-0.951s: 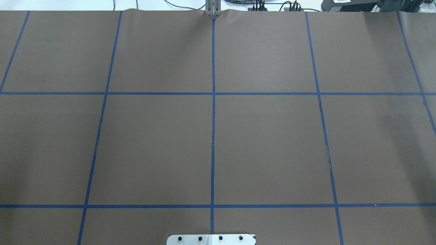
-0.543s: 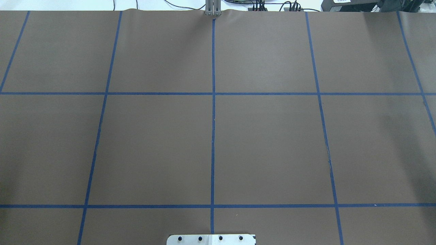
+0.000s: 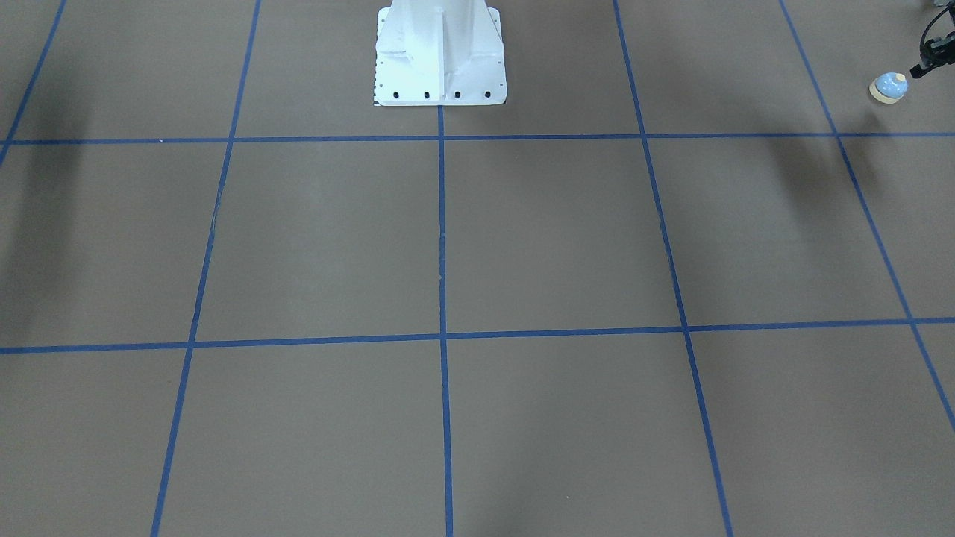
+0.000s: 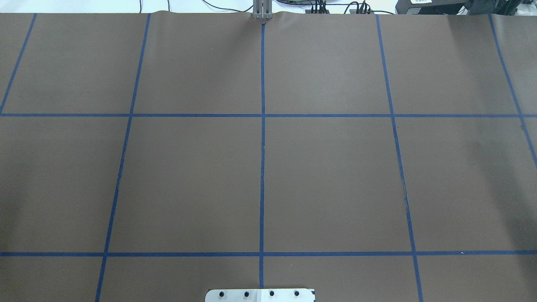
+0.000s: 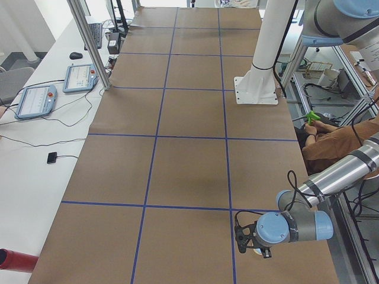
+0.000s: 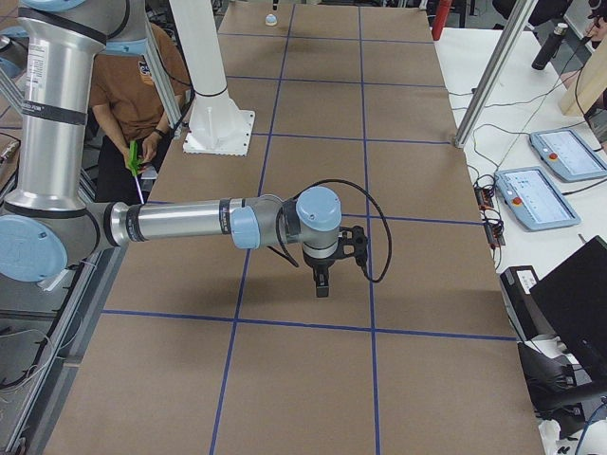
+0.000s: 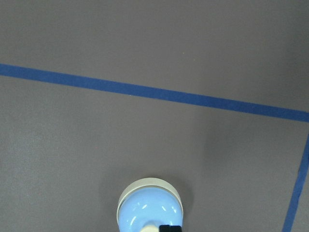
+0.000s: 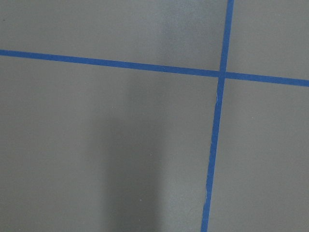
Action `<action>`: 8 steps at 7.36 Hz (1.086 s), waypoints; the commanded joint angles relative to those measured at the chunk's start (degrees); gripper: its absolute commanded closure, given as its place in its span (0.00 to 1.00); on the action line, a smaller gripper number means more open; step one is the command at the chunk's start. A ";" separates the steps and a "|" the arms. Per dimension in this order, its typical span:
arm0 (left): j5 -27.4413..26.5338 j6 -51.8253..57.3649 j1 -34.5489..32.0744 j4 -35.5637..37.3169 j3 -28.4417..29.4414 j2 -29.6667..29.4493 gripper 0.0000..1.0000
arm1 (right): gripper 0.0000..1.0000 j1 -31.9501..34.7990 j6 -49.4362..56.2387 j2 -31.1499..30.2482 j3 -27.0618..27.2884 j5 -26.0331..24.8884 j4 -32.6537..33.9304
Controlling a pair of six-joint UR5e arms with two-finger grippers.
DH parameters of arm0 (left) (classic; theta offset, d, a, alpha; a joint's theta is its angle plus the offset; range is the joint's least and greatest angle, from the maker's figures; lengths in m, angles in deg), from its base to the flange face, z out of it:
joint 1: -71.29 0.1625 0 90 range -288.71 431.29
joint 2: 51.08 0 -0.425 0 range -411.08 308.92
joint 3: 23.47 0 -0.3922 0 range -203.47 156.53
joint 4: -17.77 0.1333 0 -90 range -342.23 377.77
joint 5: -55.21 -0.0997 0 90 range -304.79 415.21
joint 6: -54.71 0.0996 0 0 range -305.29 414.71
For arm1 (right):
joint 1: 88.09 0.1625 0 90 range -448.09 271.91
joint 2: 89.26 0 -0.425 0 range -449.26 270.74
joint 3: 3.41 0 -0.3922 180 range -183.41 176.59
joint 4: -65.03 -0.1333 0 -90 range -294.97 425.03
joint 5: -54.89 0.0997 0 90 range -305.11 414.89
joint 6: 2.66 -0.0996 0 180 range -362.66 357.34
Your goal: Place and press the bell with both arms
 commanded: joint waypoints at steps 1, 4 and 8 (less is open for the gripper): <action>0.23 -0.17 0.29 0.97 0.35 -0.35 0.15 | 0.00 -0.01 -0.04 -0.16 0.01 0.03 0.08; 0.40 -0.26 1.69 5.69 4.02 -4.71 0.09 | 0.00 -0.01 -0.04 -0.16 0.10 0.12 -0.01; 0.67 -0.35 7.65 10.70 5.71 -8.07 0.01 | 0.00 -0.09 0.05 -0.51 0.36 0.91 -0.36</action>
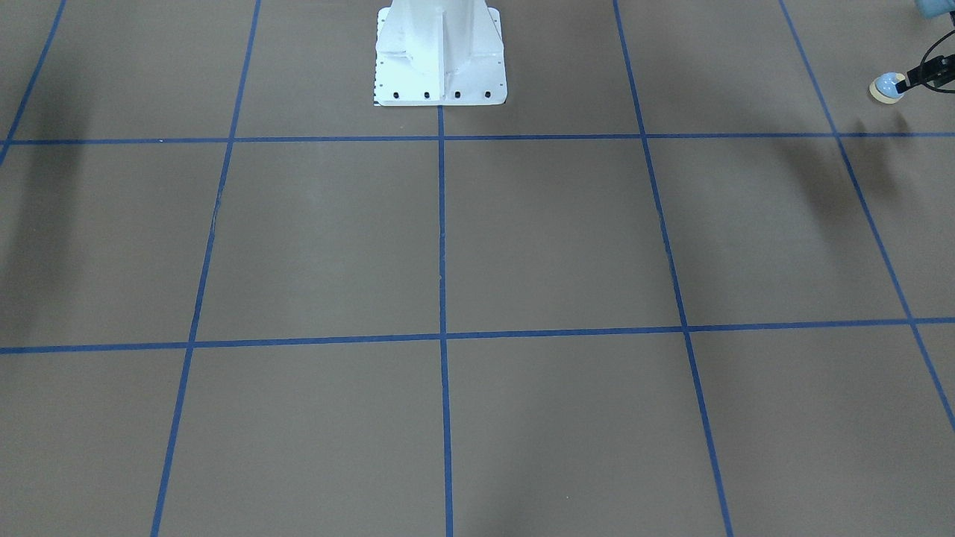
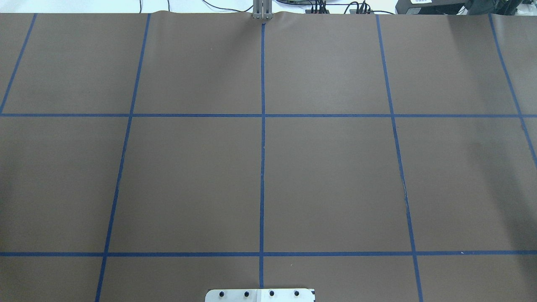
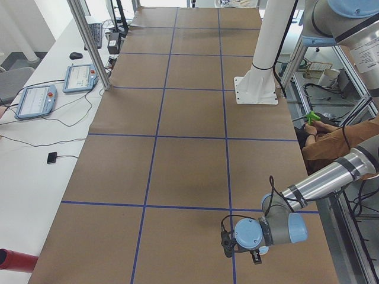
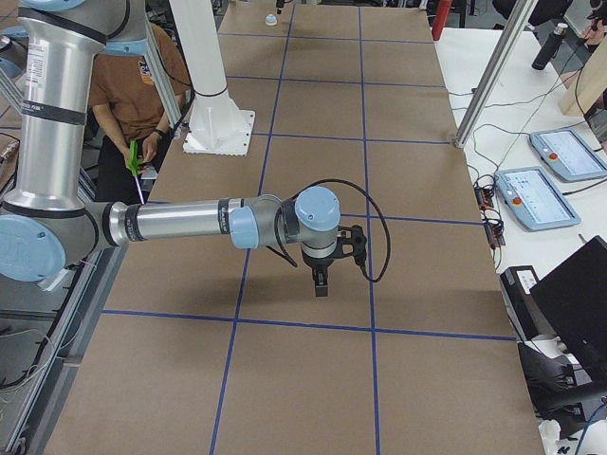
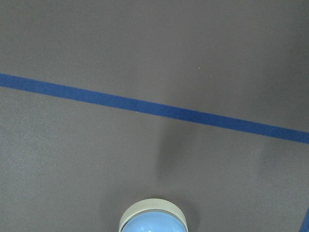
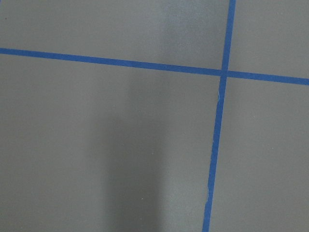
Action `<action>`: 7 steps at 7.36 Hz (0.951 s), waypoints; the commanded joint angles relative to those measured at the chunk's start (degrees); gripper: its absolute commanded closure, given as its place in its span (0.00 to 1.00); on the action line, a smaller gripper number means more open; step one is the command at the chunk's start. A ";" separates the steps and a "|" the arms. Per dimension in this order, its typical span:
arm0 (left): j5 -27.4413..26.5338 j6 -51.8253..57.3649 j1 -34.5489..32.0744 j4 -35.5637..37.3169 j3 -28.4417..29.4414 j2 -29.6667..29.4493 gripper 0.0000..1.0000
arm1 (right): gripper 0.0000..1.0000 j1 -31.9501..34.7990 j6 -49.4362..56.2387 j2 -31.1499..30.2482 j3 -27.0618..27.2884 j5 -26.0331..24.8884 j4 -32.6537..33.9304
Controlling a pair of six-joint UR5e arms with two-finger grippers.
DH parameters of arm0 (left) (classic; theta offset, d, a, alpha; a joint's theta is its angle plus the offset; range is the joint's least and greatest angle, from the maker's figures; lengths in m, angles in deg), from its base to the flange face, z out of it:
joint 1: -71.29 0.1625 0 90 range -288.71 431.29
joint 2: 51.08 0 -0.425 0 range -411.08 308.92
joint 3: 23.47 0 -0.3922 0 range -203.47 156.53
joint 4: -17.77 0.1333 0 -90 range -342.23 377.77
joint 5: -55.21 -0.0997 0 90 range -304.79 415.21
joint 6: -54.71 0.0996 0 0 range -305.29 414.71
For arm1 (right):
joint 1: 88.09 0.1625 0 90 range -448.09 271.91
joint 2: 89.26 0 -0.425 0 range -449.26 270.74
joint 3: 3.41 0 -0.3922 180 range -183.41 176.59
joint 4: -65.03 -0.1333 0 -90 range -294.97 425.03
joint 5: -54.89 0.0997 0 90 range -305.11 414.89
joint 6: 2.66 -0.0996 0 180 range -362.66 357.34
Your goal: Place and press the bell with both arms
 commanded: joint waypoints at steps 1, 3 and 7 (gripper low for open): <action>0.03 0.52 4.23 2.96 1.01 -1.65 0.01 | 0.00 -0.49 0.01 0.01 -0.07 0.08 -0.03; -0.14 0.62 7.14 2.96 2.42 -1.91 0.01 | 0.00 -1.64 0.01 0.01 -0.07 0.08 -0.29; -0.50 1.32 12.07 2.26 4.44 -2.44 0.01 | 0.00 -2.78 0.01 0.01 -0.07 0.00 -0.29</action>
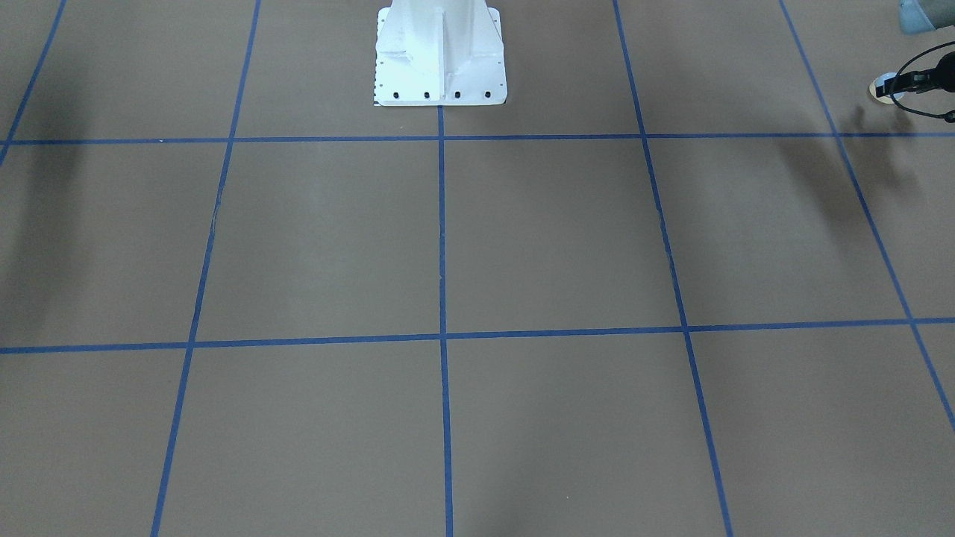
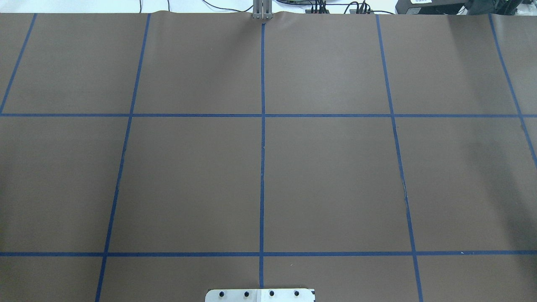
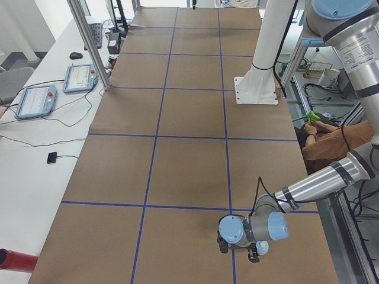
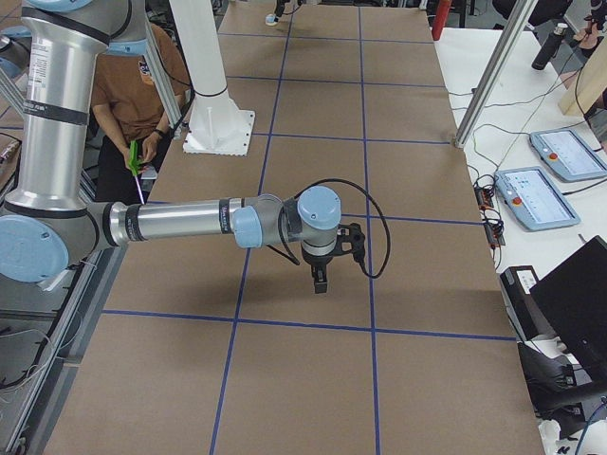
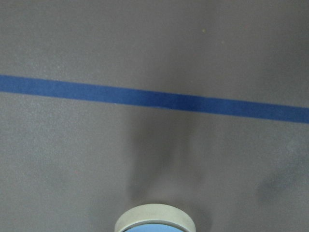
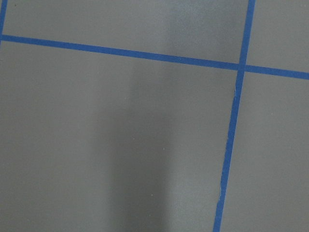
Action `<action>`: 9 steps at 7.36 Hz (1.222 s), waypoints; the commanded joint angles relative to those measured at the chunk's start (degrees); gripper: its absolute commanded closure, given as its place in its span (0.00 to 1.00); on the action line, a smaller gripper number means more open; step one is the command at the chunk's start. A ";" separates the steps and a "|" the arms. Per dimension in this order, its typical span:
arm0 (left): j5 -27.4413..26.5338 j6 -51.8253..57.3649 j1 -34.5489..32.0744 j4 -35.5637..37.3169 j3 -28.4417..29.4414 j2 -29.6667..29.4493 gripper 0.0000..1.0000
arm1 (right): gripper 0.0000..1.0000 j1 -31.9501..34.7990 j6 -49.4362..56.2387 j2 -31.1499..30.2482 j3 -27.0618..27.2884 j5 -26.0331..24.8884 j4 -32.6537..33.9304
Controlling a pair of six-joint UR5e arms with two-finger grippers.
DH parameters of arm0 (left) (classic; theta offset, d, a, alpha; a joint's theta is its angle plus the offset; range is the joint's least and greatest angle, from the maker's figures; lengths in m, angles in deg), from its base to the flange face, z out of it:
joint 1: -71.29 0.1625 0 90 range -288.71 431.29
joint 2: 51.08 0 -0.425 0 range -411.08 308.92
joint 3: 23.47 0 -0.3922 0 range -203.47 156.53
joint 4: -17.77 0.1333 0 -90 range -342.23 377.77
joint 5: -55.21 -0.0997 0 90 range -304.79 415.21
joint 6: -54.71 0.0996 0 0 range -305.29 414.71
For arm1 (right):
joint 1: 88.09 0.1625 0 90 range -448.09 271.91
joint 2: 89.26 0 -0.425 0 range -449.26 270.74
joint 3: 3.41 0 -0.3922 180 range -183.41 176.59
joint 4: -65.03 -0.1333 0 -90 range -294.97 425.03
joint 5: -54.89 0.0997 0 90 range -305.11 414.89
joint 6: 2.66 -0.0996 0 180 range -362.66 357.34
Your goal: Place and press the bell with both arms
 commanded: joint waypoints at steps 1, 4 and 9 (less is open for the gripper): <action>-0.18 0.62 1.37 -0.31 0.65 -0.04 0.01 | 0.00 -0.39 0.00 0.00 0.13 0.00 0.00; -1.77 0.71 2.33 -0.40 1.44 -0.04 0.01 | 0.00 -0.91 0.00 0.00 0.13 0.00 0.00; -1.68 0.80 3.04 -0.83 1.97 -0.47 0.01 | 0.00 -1.09 0.00 0.00 0.57 0.00 0.00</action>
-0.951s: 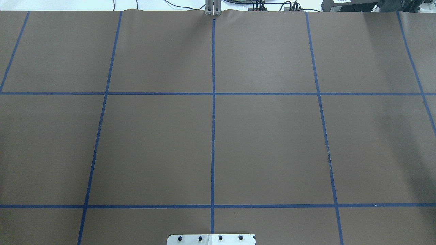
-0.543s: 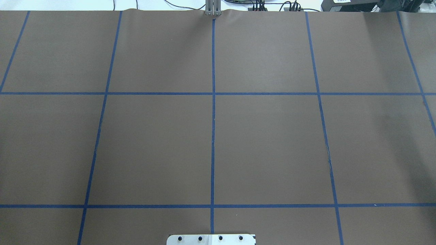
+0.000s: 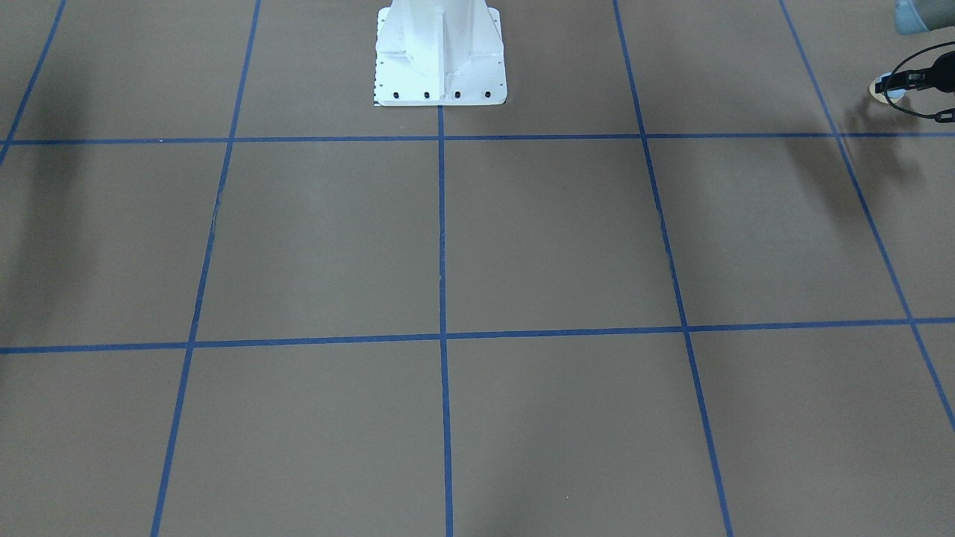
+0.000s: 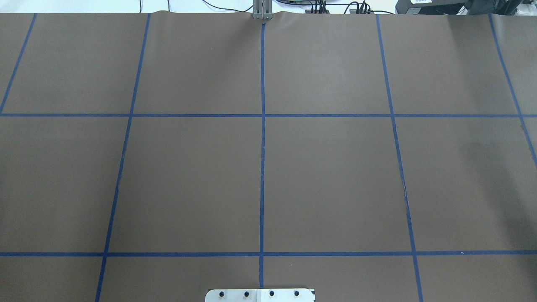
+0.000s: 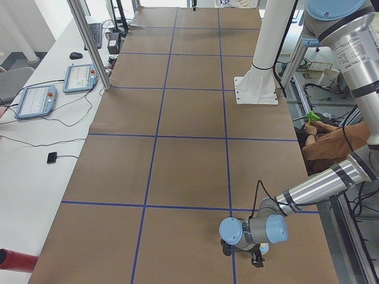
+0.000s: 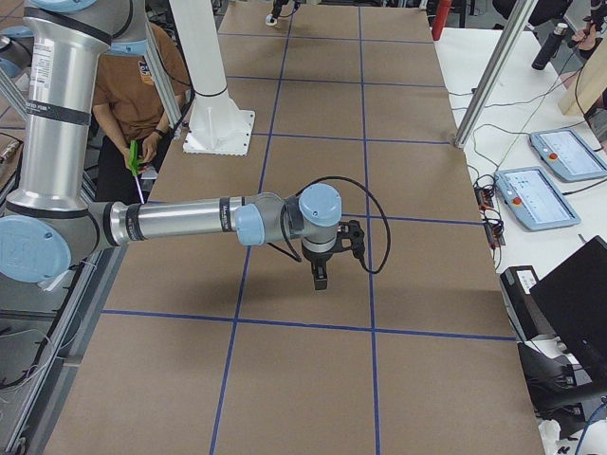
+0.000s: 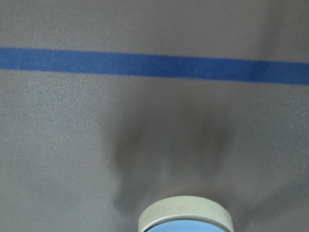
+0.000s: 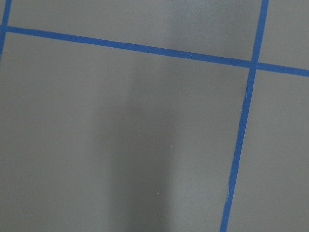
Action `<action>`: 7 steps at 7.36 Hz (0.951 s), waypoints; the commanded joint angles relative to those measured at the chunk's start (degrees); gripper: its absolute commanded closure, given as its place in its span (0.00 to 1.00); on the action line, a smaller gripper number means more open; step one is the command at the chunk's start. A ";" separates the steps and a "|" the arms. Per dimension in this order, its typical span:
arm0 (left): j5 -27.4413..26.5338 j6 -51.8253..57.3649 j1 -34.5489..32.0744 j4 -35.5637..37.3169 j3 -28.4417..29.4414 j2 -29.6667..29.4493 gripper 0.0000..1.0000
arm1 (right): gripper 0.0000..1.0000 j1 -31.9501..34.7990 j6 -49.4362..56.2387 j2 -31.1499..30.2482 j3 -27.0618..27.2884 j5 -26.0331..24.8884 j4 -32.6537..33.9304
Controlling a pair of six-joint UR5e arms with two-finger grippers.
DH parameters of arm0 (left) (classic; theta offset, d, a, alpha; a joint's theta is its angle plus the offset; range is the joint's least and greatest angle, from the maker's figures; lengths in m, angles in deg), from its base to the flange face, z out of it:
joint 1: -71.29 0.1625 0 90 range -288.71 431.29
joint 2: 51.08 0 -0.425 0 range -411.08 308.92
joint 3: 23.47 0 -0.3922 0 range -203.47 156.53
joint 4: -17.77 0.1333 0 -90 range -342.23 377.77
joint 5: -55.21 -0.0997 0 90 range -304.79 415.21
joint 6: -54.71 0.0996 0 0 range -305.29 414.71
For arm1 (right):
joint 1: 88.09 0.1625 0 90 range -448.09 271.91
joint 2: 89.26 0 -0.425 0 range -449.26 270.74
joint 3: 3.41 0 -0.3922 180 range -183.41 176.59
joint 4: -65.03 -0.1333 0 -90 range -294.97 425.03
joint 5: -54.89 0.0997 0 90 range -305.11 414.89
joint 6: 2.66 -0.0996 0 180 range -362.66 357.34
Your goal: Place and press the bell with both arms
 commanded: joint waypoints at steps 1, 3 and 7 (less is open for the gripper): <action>0.41 -0.03 0.22 -0.24 0.12 -0.26 0.01 | 0.00 -0.01 -0.04 0.00 0.05 0.00 0.00; 0.51 0.06 0.48 -0.32 0.56 -0.35 0.01 | 0.00 -0.01 0.05 0.00 0.14 0.00 0.00; 1.64 0.06 0.57 -0.32 0.56 -0.35 0.43 | 0.00 -0.09 -0.04 -0.09 0.58 0.00 0.00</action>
